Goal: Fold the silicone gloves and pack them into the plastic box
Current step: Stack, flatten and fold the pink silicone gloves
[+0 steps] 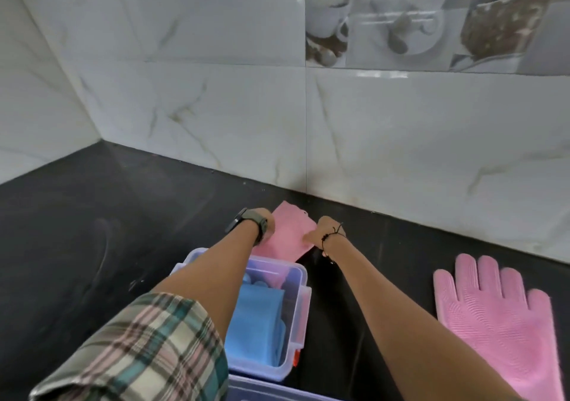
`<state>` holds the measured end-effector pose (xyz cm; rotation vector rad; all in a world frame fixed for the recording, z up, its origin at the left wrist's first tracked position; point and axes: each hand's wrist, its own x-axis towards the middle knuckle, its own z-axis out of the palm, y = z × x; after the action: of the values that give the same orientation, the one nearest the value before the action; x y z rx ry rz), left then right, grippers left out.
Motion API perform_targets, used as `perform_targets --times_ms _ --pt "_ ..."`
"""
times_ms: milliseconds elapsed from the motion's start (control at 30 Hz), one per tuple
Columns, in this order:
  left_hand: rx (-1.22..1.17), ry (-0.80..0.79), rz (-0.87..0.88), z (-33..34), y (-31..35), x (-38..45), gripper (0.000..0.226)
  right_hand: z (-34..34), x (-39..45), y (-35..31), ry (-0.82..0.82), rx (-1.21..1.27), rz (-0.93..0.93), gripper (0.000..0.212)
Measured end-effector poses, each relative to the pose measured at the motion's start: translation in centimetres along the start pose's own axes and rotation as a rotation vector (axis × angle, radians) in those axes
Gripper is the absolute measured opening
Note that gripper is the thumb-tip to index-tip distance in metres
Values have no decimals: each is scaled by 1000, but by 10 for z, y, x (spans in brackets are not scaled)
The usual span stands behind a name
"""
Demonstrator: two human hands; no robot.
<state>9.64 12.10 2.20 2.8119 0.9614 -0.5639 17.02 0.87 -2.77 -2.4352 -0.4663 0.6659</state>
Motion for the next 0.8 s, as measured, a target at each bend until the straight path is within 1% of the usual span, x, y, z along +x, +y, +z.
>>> perform_targets --times_ms 67,133,233,300,367,433,467,500,567,600,700,733,800 --pt "-77 22 -8 0 3 4 36 2 -1 1 41 48 22 28" --pt "-145 82 29 -7 11 3 35 -5 -8 3 67 240 33 18" --pt "-170 132 161 -24 34 -1 25 -30 -29 18 123 621 51 14" --pt "-199 161 249 -37 58 -11 18 -56 -51 39 238 720 28 13" --pt "-318 209 344 -49 86 -24 15 -88 -75 64 381 755 -5 17" --pt "-500 246 447 -58 116 -40 12 -125 -99 87 510 762 14 29" --pt "-592 253 494 -62 131 -48 12 -143 -112 97 546 794 29 34" --pt "-698 244 540 -66 146 -58 10 -159 -126 106 568 823 27 34" --pt "-906 208 600 -74 173 -76 23 -188 -152 119 625 798 -12 27" --pt "-975 200 624 -76 186 -83 27 -201 -164 123 672 769 -30 29" --pt "-1013 238 674 -81 219 -100 18 -233 -195 129 805 725 -39 35" --pt "-1021 254 682 -82 229 -104 19 -242 -201 131 830 722 -41 34" --pt "-1088 234 688 -83 242 -110 12 -256 -213 131 872 705 -50 30"
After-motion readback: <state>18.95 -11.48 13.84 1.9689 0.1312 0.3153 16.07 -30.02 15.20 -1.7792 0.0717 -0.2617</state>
